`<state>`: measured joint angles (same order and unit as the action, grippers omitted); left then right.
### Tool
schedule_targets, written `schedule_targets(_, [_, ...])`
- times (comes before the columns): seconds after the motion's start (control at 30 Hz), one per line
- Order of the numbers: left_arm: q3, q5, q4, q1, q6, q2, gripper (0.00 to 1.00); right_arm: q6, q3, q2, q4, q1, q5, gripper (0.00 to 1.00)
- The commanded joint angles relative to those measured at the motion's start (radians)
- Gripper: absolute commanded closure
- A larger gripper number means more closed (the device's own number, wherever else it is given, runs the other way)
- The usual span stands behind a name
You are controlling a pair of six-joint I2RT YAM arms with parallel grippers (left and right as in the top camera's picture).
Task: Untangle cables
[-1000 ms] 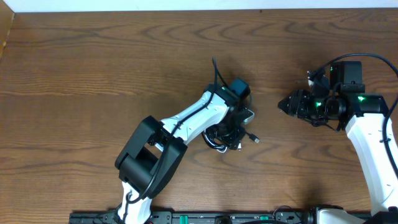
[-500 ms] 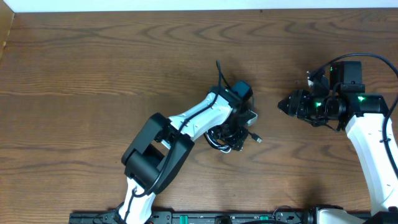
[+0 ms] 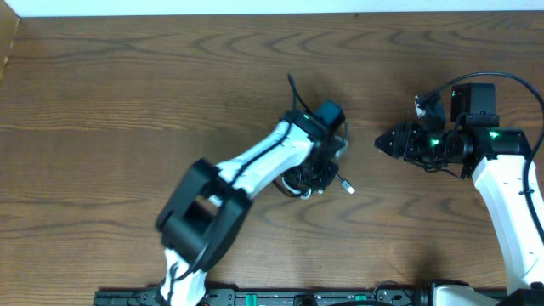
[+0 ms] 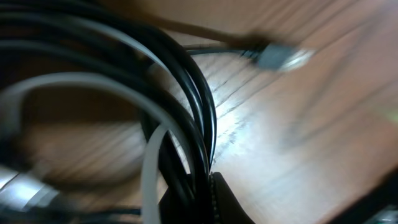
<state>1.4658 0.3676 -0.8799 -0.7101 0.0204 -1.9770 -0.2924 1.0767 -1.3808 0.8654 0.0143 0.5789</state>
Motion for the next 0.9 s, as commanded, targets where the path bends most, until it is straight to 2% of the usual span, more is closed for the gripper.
schedule_targets(0.0, [0.064, -0.010, 0.006, 0.030, 0.044, 0.174, 0.93, 0.024, -0.006, 0.001, -0.018, -0.018, 0.112, 0.46])
schedule_targets(0.13, [0.064, -0.009, 0.009, 0.066, 0.118, 0.281, 0.93, -0.003, -0.006, 0.001, -0.060, -0.042, 0.163, 0.46])
schedule_targets(0.3, [0.063, 0.070, 0.009, 0.082, 0.125, 0.311, 0.93, -0.069, -0.006, 0.001, -0.189, -0.098, 0.267, 0.47])
schedule_targets(0.6, [0.063, 0.070, 0.018, 0.082, 0.125, 0.309, 0.93, -0.207, -0.006, -0.002, -0.264, -0.217, 0.137, 0.48])
schedule_targets(0.87, [0.063, 0.070, 0.041, 0.082, 0.170, 0.309, 0.93, -0.246, -0.006, -0.042, -0.277, -0.257, 0.104, 0.50])
